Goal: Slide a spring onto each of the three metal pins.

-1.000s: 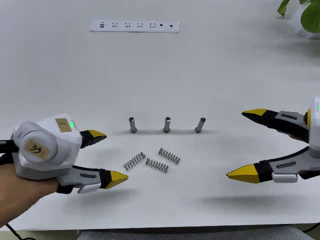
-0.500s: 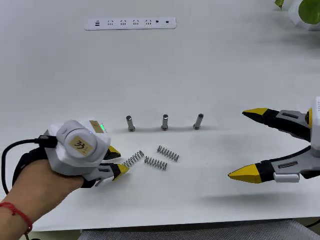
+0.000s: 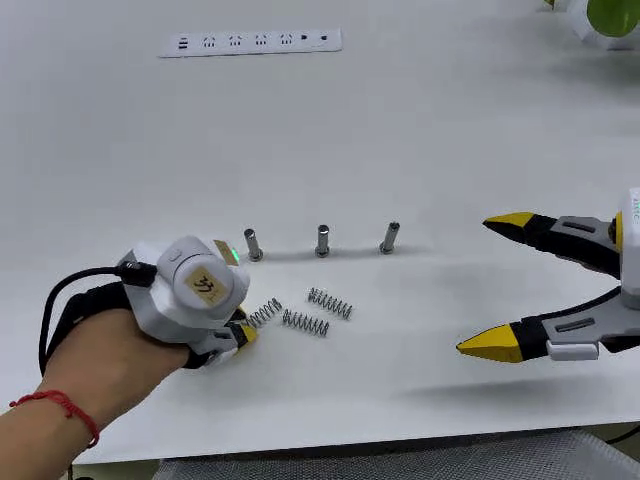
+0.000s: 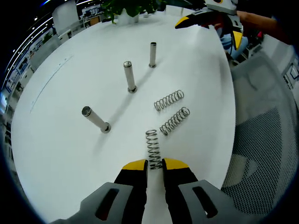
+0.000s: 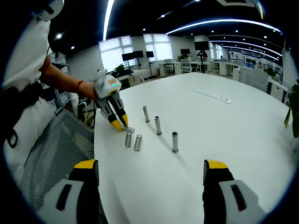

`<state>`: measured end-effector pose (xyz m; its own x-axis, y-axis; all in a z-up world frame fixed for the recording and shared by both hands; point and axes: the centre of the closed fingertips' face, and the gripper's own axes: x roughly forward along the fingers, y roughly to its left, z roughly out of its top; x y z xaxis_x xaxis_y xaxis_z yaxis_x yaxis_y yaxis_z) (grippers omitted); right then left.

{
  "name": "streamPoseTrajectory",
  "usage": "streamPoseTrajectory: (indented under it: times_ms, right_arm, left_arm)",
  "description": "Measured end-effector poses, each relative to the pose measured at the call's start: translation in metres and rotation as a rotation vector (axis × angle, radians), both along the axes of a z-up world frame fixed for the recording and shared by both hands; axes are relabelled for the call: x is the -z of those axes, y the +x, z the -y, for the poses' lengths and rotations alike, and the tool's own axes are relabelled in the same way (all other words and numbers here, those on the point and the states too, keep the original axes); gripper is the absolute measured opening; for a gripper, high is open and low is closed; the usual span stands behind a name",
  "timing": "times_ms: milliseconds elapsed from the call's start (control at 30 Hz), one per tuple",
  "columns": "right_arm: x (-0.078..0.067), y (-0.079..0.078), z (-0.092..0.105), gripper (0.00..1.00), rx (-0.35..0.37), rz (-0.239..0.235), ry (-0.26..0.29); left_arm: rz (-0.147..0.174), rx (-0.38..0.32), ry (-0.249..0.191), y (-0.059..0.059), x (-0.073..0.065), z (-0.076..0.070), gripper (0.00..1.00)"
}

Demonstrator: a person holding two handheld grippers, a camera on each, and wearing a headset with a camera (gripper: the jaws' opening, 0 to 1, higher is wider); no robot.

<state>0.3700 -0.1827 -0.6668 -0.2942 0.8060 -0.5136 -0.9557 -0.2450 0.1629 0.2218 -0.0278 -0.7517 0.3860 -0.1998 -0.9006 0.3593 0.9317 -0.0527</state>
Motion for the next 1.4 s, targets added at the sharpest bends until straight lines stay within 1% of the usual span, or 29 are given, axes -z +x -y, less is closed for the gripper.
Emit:
streamPoseTrajectory:
  times_ms: [133, 200, 267, 300, 367, 400, 533, 633, 767, 800, 900, 967, 1067, 1167, 1233, 1300, 1367, 1400]
  right_arm:
    - [0.001, 0.000, 0.001, 0.93, 0.001, 0.001, -0.002]
    - [0.001, 0.000, 0.000, 0.93, 0.002, 0.001, 0.000]
    - [0.001, 0.002, 0.000, 0.92, 0.004, 0.001, 0.004]
    - [0.002, 0.002, 0.000, 0.92, 0.005, 0.001, 0.004]
    - [0.002, 0.003, 0.000, 0.92, 0.004, 0.004, 0.004]
    - [0.002, 0.003, 0.000, 0.92, 0.005, 0.003, 0.004]
    - [0.001, 0.001, -0.001, 0.92, 0.005, 0.005, 0.003]
    - [-0.002, -0.002, -0.002, 0.92, 0.001, 0.005, 0.004]
    - [-0.002, -0.005, -0.005, 0.92, -0.006, 0.004, 0.004]
    - [-0.002, -0.005, -0.005, 0.92, -0.008, 0.003, 0.003]
    - [-0.004, -0.008, -0.007, 0.92, -0.011, 0.002, 0.005]
    - [-0.004, -0.007, -0.006, 0.92, -0.012, 0.005, 0.005]
    - [-0.008, -0.010, -0.007, 0.92, -0.014, 0.007, 0.008]
    - [-0.012, -0.012, -0.008, 0.92, -0.017, 0.009, 0.007]
    - [-0.014, -0.014, -0.009, 0.92, -0.021, 0.010, 0.008]
    - [-0.015, -0.015, -0.010, 0.92, -0.024, 0.012, 0.010]
    - [-0.015, -0.015, -0.011, 0.92, -0.027, 0.013, 0.015]
    - [-0.019, -0.016, -0.012, 0.91, -0.030, 0.014, 0.017]
  left_arm:
    - [-0.011, 0.003, 0.013, 0.000, 0.001, -0.001, 0.12]
    - [-0.013, 0.025, 0.024, -0.001, 0.000, -0.001, 0.12]
    - [-0.019, 0.024, 0.016, -0.001, 0.000, 0.000, 0.11]
    - [-0.019, 0.009, 0.009, -0.001, 0.000, 0.000, 0.11]
    - [-0.015, -0.002, 0.001, -0.001, 0.000, 0.001, 0.11]
    - [-0.013, -0.006, -0.001, 0.000, 0.001, -0.001, 0.10]
    - [-0.008, -0.019, -0.009, -0.002, 0.002, -0.005, 0.10]
    - [-0.005, -0.029, -0.014, -0.002, 0.002, -0.005, 0.10]
    - [0.000, -0.039, -0.023, -0.004, 0.001, -0.007, 0.10]
    - [0.001, -0.041, -0.027, -0.003, -0.001, -0.006, 0.10]
    - [0.010, -0.048, -0.031, -0.005, -0.002, -0.007, 0.10]
    - [0.021, -0.057, -0.039, -0.006, -0.004, -0.007, 0.10]
    - [0.038, -0.067, -0.052, -0.006, -0.010, -0.007, 0.10]
    - [0.056, -0.073, -0.063, -0.006, -0.020, -0.004, 0.10]
    - [0.074, -0.080, -0.074, -0.005, -0.026, -0.002, 0.10]
    - [0.089, -0.081, -0.081, -0.005, -0.029, -0.003, 0.10]
    - [0.114, -0.091, -0.099, -0.003, -0.032, -0.003, 0.10]
    - [0.124, -0.093, -0.105, -0.002, -0.035, -0.003, 0.10]
